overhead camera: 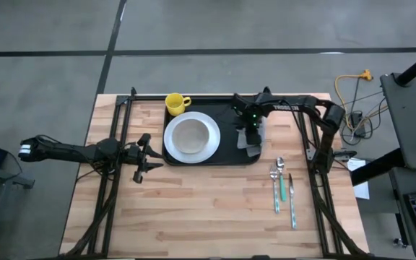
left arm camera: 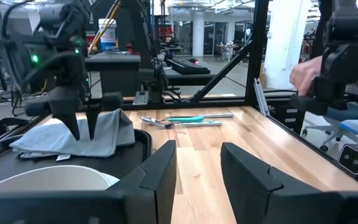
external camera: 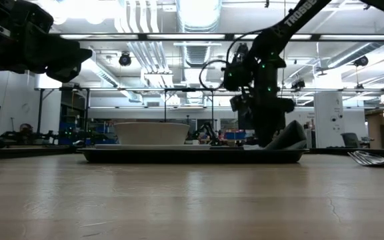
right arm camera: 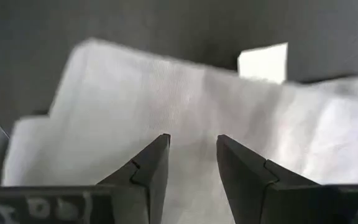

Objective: Set up tray
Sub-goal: Put the gray napkin on the right side of the white plate

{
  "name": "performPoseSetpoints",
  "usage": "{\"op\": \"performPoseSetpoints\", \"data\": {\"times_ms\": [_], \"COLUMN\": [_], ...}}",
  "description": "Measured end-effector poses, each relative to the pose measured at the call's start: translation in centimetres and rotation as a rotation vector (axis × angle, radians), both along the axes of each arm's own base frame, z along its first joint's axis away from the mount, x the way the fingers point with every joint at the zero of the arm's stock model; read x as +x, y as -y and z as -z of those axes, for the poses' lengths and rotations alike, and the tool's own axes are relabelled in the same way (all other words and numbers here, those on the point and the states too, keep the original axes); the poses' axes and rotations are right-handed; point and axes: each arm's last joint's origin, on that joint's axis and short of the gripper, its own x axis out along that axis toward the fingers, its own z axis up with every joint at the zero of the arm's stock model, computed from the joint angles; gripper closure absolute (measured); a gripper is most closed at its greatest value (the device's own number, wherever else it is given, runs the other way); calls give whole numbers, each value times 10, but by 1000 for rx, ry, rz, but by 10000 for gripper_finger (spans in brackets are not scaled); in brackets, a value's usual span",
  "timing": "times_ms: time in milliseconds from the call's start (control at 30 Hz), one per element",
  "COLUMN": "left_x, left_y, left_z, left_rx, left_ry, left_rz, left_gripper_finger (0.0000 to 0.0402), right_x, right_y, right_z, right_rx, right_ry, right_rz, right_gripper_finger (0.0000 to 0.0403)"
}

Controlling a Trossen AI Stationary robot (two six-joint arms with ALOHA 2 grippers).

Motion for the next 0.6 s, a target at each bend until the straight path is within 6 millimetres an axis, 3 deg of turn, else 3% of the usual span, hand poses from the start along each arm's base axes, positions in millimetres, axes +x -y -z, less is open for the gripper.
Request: {"op": "performPoseSetpoints", "data": {"times_ms": [233,600], "left_x": [0,0], "left_y": [0,0], "left_z": [0,0], "left_rx": [0,0], "left_ry": [0,0], "left_rz": [0,0], "left_gripper_finger": [294,294], "right_x": [-4,6], "right_y": [0,3], "right_z": [13,24], "right_rx": [30,24], "right_ry": [3,212], "right_rz": [0,44], "right_gripper_finger": [280,280]}}
